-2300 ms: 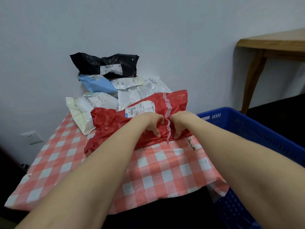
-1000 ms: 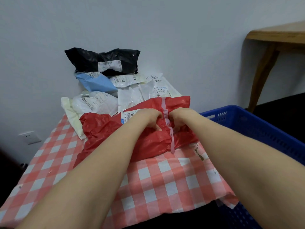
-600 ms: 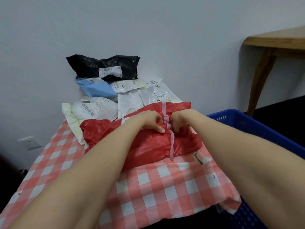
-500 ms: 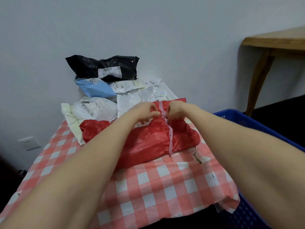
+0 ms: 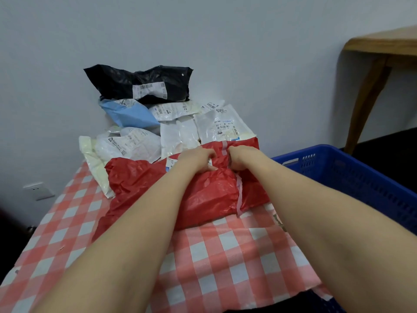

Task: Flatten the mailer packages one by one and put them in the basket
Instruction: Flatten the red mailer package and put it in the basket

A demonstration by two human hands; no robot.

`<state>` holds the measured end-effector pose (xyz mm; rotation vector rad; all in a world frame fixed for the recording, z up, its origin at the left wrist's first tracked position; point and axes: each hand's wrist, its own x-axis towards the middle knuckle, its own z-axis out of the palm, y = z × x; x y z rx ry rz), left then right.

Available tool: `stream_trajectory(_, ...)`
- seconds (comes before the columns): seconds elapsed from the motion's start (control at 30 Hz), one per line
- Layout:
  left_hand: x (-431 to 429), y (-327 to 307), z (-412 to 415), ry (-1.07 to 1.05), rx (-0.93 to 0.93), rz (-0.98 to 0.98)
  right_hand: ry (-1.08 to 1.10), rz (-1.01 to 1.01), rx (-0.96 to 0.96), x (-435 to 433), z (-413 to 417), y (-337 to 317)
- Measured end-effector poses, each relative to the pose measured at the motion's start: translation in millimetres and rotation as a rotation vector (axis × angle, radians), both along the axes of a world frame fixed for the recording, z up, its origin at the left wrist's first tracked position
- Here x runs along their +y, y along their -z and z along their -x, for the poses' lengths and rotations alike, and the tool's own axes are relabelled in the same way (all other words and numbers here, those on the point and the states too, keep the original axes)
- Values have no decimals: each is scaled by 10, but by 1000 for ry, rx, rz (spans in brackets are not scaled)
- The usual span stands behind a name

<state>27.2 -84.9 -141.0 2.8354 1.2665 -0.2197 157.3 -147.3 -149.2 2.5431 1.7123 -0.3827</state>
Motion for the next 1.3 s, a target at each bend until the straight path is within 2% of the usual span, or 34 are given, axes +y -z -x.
stream_trajectory(0.13,33,33,-27,25,-58,37,-22,59,7,122,-60,61)
stream_trajectory(0.33,-51,42,-67,71,-76,-53,-22,48,-3,82,-57,94)
stream_trajectory(0.47,-42,-87,38,43,-173,51,-19,41,33,32,-44,-70)
stream_trajectory(0.53,-4,-220,144,-30,-330,79,25,-69,48,-2,-55,-224)
stream_trajectory(0.6,86,-313,226,-93,-396,-3,90,-235,6,-15,-49,-341)
stream_trajectory(0.67,152,-341,268,-115,-330,-30,78,-301,6,0,15,-384)
stream_trajectory(0.8,243,-155,240,-109,-203,101,-18,-144,149,65,130,-255)
stream_trajectory(0.93,317,39,184,-70,-122,69,-1,-110,120,138,123,-142)
stream_trajectory(1.13,428,177,124,-71,-219,81,-19,-120,73,315,56,31)
stream_trajectory(1.3,407,186,51,-59,-229,19,-27,-87,55,431,40,96)
